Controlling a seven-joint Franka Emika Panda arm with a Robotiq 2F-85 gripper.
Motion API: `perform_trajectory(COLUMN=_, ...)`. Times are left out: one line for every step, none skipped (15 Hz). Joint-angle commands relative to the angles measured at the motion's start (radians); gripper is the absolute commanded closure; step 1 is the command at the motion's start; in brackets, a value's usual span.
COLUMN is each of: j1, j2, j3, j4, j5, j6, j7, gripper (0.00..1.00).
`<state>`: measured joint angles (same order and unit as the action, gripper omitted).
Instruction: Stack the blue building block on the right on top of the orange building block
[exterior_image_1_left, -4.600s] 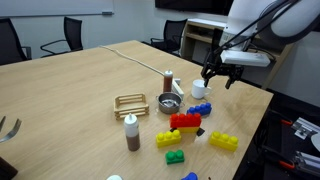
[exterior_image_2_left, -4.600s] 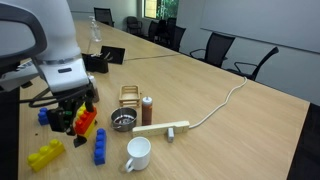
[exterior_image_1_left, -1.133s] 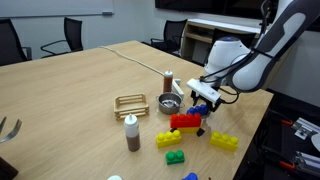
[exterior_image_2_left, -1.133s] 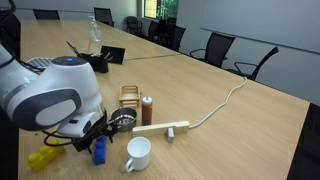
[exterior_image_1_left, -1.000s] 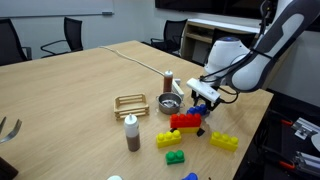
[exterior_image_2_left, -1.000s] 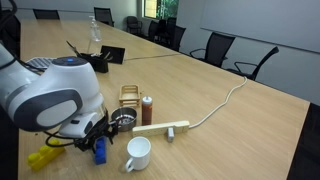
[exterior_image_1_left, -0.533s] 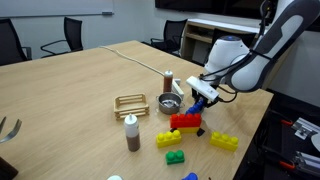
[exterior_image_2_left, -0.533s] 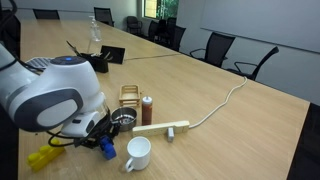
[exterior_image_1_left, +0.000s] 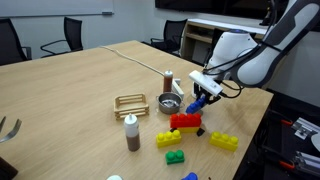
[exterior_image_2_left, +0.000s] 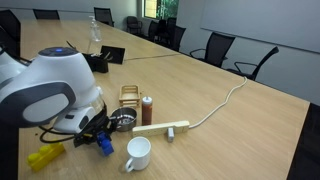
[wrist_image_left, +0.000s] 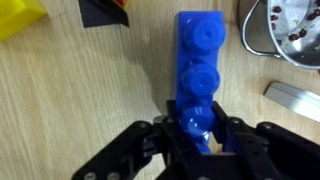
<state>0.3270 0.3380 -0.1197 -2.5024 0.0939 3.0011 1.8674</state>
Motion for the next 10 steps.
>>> perform_trajectory(j1=0.095, j2=-0.116, j3=-0.097, j4=-0.075, j5=-0.066, j6=-0.015, j7=0.078, gripper=0.90)
perform_trajectory(j1=0.127, j2=-0.141, j3=-0.133, j4=-0.083, j5=-0.111, j6=-0.038, j7=0.120, gripper=0.90)
perform_trajectory(j1=0.152, j2=-0.163, j3=-0.165, j4=-0.088, j5=-0.170, j6=-0.060, j7=0.174, gripper=0.90)
perform_trajectory(j1=0.199, j2=-0.182, j3=-0.214, j4=-0.089, j5=-0.216, j6=-0.093, j7=0.222, gripper=0.90)
perform_trajectory(j1=0.205, j2=-0.208, j3=-0.217, j4=-0.092, j5=-0.249, j6=-0.115, j7=0.252, gripper=0.90)
perform_trajectory(j1=0.219, j2=-0.226, j3=-0.227, j4=-0.089, j5=-0.283, j6=-0.137, j7=0.285, gripper=0.90)
perform_trajectory(j1=0.230, j2=-0.243, j3=-0.228, j4=-0.084, j5=-0.310, j6=-0.159, j7=0.309, gripper=0.90)
perform_trajectory(j1=0.239, j2=-0.262, j3=-0.222, j4=-0.078, j5=-0.330, j6=-0.184, j7=0.327, gripper=0.90)
perform_trajectory(j1=0.246, j2=-0.275, j3=-0.214, j4=-0.072, j5=-0.342, j6=-0.204, j7=0.343, gripper=0.90)
perform_trajectory(j1=0.126, j2=-0.294, j3=-0.078, j4=-0.063, j5=-0.369, j6=-0.231, j7=0.371, gripper=0.90)
